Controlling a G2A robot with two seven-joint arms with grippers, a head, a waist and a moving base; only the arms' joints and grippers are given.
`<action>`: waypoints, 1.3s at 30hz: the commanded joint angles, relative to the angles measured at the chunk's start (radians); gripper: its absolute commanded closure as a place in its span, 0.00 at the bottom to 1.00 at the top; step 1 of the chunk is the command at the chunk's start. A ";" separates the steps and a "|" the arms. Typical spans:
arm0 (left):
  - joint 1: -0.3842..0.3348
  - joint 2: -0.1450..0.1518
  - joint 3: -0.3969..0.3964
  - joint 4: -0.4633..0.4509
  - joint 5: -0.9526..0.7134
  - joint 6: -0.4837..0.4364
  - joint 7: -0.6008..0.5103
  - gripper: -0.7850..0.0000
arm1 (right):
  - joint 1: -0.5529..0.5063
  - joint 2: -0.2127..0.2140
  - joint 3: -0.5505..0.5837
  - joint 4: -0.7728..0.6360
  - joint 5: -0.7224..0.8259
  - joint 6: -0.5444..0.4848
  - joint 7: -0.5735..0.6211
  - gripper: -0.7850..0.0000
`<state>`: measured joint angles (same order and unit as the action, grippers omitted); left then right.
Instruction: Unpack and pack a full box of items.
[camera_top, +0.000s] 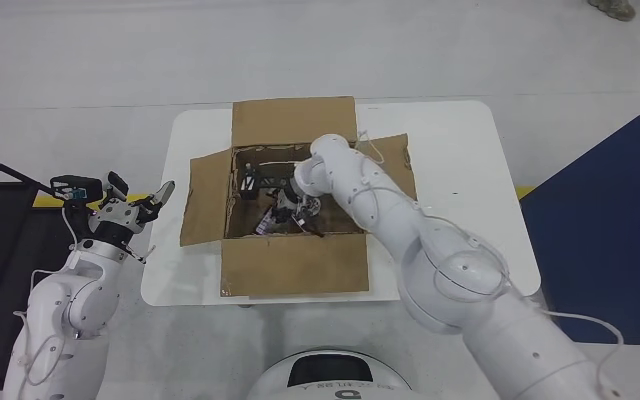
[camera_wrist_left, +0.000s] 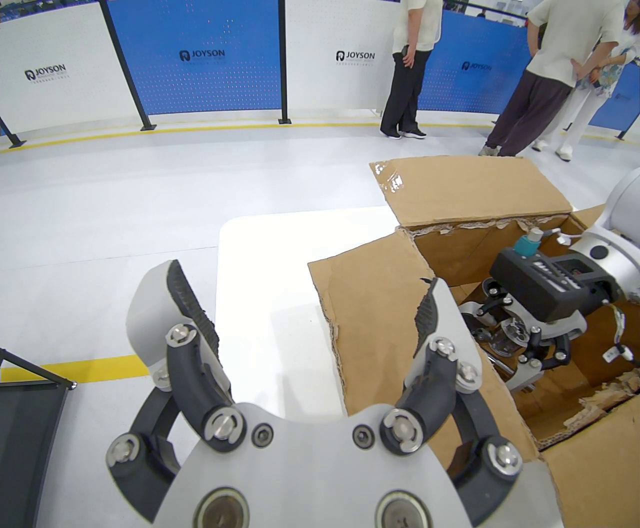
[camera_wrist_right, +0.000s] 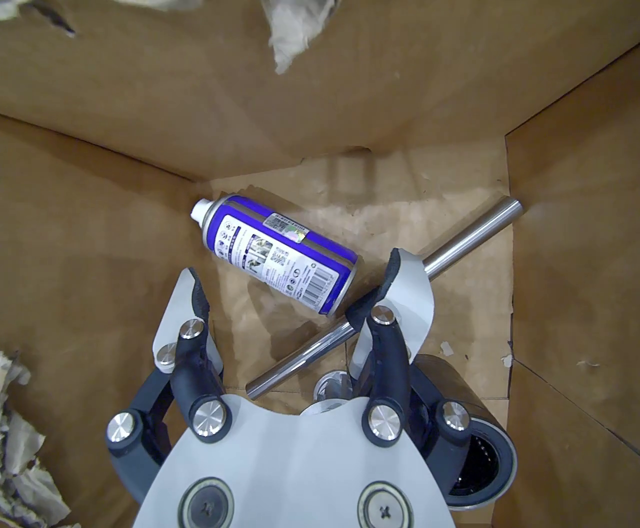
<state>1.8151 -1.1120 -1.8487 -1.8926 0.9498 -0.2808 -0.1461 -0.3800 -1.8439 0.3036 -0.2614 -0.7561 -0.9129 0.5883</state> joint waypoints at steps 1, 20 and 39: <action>0.000 0.000 0.000 0.000 0.000 0.000 0.000 0.00 | 0.001 -0.008 0.000 0.013 0.000 0.009 0.011 0.24; 0.000 0.000 0.000 0.000 0.000 0.000 0.000 0.00 | 0.069 -0.022 0.020 0.089 -0.019 -0.022 -0.012 1.00; 0.000 0.000 0.000 0.000 0.000 0.000 0.000 0.00 | 0.081 0.094 0.010 0.040 -0.109 -0.099 -0.214 0.54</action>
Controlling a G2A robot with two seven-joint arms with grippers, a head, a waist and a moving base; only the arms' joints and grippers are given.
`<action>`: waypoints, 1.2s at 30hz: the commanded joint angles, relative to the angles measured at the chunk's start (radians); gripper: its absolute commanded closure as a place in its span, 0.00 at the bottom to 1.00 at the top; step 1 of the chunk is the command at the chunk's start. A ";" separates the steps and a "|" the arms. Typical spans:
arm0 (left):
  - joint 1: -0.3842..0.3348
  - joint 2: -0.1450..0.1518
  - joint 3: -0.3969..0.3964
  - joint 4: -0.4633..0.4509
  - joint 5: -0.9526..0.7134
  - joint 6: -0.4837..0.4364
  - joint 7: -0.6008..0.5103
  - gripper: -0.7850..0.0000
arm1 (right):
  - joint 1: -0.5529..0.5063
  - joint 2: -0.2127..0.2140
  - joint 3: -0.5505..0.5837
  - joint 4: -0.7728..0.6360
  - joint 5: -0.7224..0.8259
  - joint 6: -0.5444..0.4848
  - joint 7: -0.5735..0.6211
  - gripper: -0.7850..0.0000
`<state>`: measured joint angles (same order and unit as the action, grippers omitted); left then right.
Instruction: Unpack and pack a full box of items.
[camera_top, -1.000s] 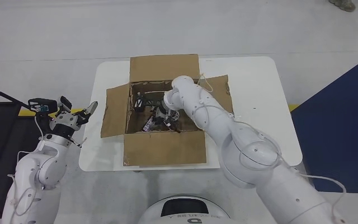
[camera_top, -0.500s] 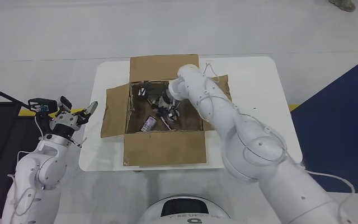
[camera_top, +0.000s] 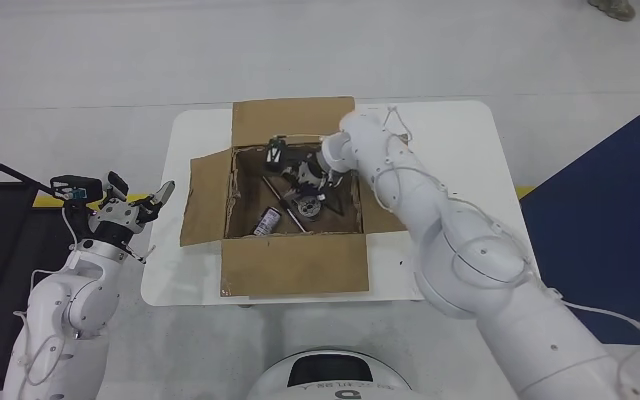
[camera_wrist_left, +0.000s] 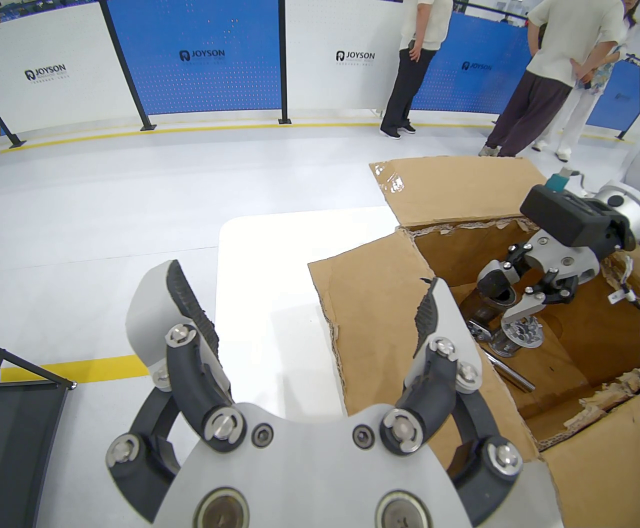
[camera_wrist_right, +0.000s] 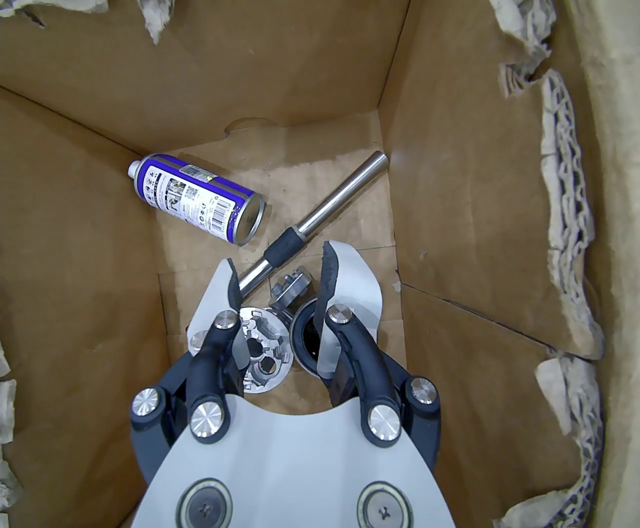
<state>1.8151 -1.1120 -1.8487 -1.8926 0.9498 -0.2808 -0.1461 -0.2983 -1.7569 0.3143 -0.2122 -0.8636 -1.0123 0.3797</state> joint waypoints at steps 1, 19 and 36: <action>0.000 0.000 0.000 0.000 0.000 0.000 0.000 0.00 | -0.001 0.015 -0.001 -0.019 -0.004 0.000 -0.013 0.54; 0.000 0.000 0.000 0.000 0.000 0.000 0.000 0.00 | -0.020 0.095 0.027 -0.136 -0.042 0.040 -0.068 0.00; 0.000 0.000 0.000 0.000 0.000 0.000 0.000 0.00 | -0.056 0.116 0.026 -0.183 -0.095 0.084 -0.039 0.00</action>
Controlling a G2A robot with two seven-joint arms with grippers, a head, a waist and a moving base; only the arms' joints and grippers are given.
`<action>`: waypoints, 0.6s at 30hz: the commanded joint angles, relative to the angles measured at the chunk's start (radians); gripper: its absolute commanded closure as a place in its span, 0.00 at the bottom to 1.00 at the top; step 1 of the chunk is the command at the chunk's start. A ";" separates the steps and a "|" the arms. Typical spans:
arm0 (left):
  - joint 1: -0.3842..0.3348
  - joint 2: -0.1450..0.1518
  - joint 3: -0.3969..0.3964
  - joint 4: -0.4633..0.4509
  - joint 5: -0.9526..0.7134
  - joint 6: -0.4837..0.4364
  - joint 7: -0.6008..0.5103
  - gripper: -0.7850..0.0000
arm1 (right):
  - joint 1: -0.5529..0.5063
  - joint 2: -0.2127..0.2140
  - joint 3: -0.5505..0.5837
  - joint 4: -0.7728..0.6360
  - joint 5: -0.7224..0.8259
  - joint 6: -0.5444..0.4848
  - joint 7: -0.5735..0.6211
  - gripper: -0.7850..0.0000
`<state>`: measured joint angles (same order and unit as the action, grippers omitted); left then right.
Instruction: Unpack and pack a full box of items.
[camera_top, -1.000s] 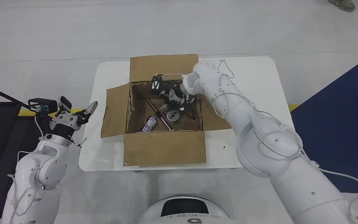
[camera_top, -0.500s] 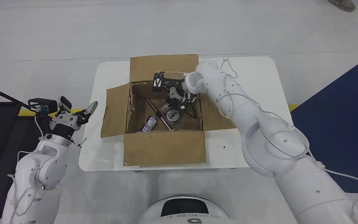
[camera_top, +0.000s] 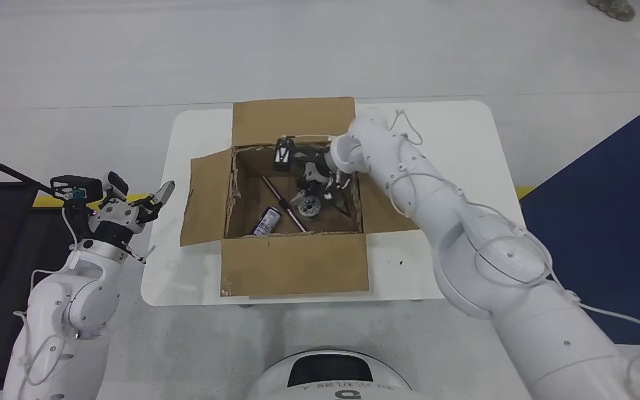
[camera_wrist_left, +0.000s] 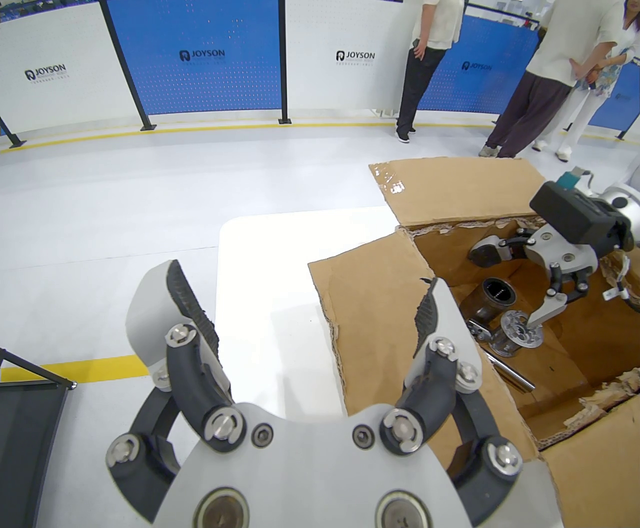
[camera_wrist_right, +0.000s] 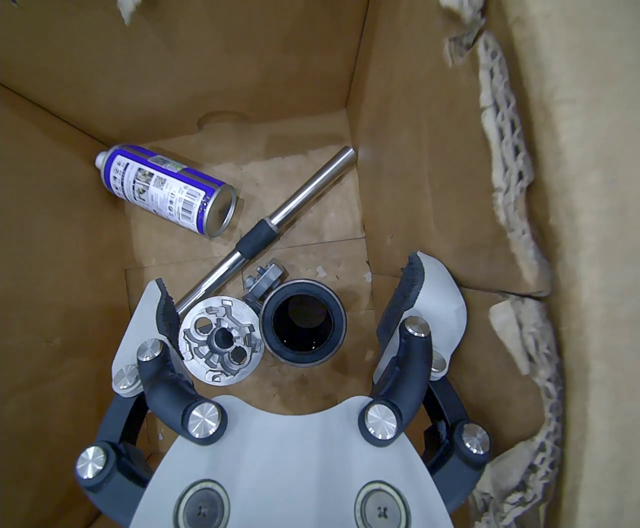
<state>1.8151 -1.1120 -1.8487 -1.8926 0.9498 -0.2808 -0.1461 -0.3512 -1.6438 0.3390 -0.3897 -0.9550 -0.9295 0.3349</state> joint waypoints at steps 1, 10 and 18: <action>0.000 0.000 0.000 0.000 0.000 0.000 0.000 0.00 | -0.008 0.006 0.001 -0.011 -0.008 0.002 0.014 0.00; 0.000 0.000 0.000 0.000 0.000 0.000 0.000 0.00 | -0.031 0.035 0.032 -0.056 -0.004 0.033 0.061 0.00; 0.000 0.000 0.000 0.000 0.000 0.000 0.000 0.00 | -0.046 0.052 0.075 -0.085 0.040 0.102 0.109 0.16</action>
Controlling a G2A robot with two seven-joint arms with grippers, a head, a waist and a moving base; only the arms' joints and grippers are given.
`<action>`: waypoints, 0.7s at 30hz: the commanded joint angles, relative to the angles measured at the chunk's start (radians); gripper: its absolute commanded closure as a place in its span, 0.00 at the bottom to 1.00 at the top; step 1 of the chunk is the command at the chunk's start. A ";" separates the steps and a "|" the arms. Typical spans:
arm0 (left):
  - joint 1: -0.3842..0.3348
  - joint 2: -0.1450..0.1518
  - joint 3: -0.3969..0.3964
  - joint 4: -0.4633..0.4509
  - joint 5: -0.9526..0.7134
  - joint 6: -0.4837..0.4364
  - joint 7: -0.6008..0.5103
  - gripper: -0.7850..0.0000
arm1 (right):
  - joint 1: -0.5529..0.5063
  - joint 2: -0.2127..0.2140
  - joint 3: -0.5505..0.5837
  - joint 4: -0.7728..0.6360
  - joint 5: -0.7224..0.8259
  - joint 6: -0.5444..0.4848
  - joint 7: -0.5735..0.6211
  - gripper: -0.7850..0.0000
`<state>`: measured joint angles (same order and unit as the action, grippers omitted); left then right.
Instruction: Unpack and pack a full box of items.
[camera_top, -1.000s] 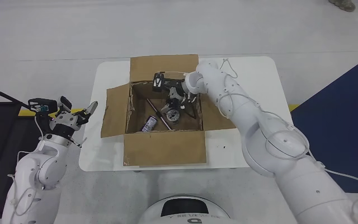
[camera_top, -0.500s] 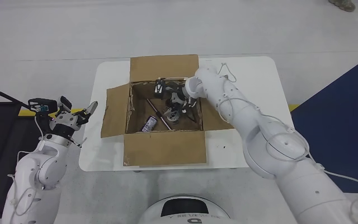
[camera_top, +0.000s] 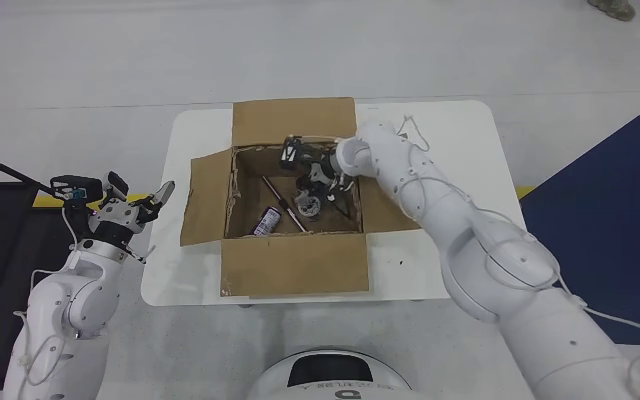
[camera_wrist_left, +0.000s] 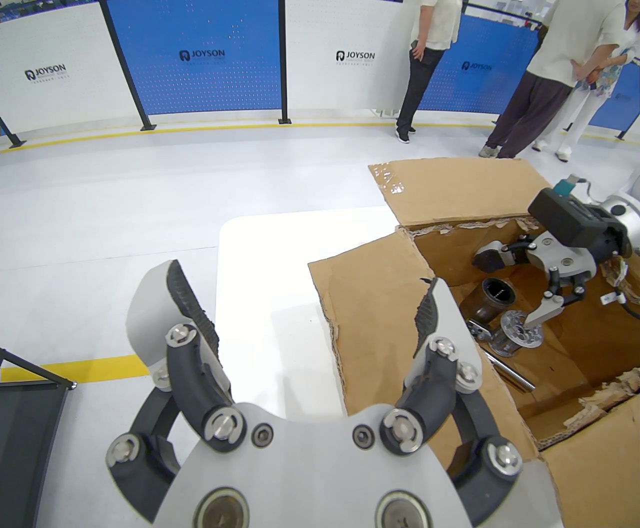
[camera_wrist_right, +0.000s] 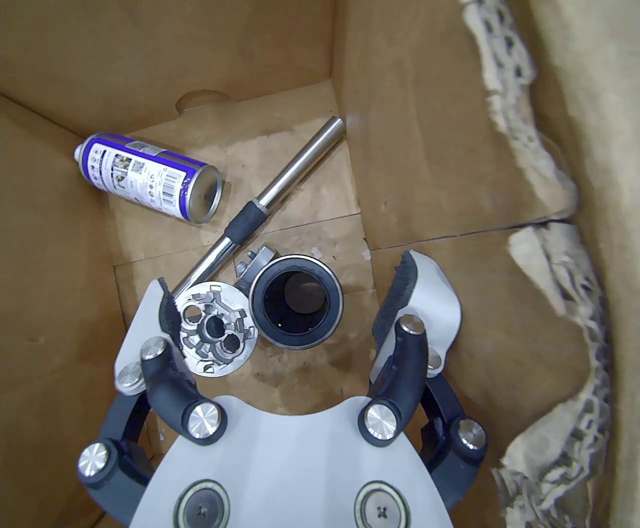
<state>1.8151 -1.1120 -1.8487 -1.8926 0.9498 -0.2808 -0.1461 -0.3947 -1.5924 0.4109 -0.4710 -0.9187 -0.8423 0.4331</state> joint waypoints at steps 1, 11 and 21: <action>0.000 0.000 0.000 0.000 0.000 0.000 0.000 0.00 | -0.006 0.001 0.006 -0.008 0.007 0.024 0.024 0.18; 0.000 0.000 0.000 0.000 0.000 0.000 0.000 0.00 | -0.030 -0.003 0.016 -0.047 -0.005 0.134 0.109 0.31; 0.000 0.000 0.000 0.000 0.000 0.000 0.000 0.00 | -0.039 -0.013 0.018 -0.050 -0.037 0.165 0.137 0.92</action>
<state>1.8151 -1.1120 -1.8487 -1.8926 0.9498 -0.2808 -0.1461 -0.4348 -1.6050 0.4278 -0.5216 -0.9517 -0.6780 0.5704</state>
